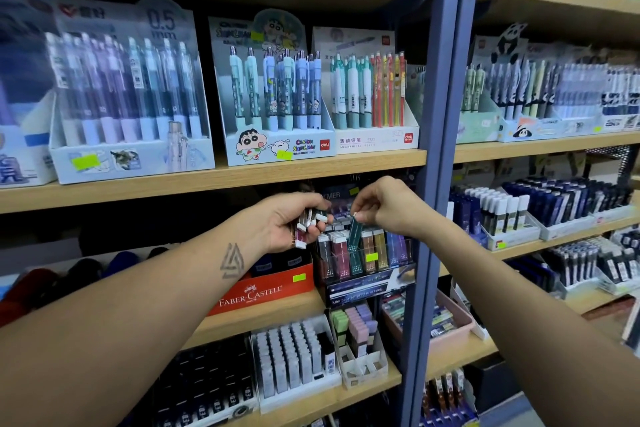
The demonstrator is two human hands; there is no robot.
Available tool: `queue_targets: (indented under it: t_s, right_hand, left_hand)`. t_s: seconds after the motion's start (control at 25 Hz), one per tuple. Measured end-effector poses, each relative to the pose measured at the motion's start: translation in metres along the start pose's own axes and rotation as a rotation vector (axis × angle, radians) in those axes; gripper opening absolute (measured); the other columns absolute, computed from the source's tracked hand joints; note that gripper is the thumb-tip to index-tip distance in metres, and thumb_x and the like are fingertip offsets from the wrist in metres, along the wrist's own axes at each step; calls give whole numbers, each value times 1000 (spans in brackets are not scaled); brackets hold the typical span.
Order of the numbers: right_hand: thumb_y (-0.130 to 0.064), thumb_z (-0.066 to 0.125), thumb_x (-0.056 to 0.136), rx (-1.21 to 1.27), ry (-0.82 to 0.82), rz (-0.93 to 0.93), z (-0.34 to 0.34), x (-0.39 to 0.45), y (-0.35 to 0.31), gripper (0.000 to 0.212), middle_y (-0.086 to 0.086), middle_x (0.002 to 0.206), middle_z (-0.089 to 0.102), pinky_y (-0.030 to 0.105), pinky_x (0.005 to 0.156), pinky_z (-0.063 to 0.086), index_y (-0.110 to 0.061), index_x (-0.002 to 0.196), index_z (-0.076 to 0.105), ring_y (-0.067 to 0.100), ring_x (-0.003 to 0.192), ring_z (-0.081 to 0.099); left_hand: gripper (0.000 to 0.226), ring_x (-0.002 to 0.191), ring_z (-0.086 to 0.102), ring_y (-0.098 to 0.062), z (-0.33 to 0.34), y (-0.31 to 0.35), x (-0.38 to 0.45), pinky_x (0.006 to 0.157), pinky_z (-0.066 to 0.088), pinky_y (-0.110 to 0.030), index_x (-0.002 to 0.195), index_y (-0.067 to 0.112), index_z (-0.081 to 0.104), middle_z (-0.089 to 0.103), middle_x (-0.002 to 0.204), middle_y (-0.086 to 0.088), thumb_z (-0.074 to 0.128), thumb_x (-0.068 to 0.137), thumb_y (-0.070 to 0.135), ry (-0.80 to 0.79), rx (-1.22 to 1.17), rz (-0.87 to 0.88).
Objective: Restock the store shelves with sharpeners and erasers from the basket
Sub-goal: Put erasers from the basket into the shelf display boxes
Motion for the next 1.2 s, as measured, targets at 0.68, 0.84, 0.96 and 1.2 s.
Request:
queue_targets:
  t_s: [0.68,0.84,0.96,1.2]
  right_hand:
    - [-28,77,85,-429,-79,-158,17,-7,-14,11,-11,93,68,37,80,55,-27,96,73,12,87,63]
    - [-17,76,87,146,-82,-4,6,-7,-19,31,-2,89,73,25,76,55,-12,116,68,10,82,68]
    - [-14,81,81,521,-32,124,4,-9,-20,25,7,86,75,26,72,51,-5,102,71,12,76,69]
    - [-2,59,96,913,73,214,-3,-19,-10,11,21,96,70,33,66,60,-1,106,55,34,86,74]
  left_hand:
    - [34,46,50,-13,-15,-11,-1,33,33,-16,112,7,62,67,75,-14,77,82,1,31,250,158]
    - [40,46,51,-13,-9,-9,2,34,36,-18,119,-4,61,68,79,-19,75,82,-4,18,232,216]
    - [40,47,53,-13,-3,-10,1,35,37,-18,119,-6,61,69,79,-17,75,82,-4,-5,218,245]
    - [19,43,50,-10,-7,-7,0,33,37,-16,100,4,63,67,76,-19,68,86,-8,2,179,155]
Point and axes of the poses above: each hand's wrist, its own x-axis towards the middle knuckle, its own z-axis out of the palm, y = z × x, the point moved 2 cm from there along x, towards the middle knuckle
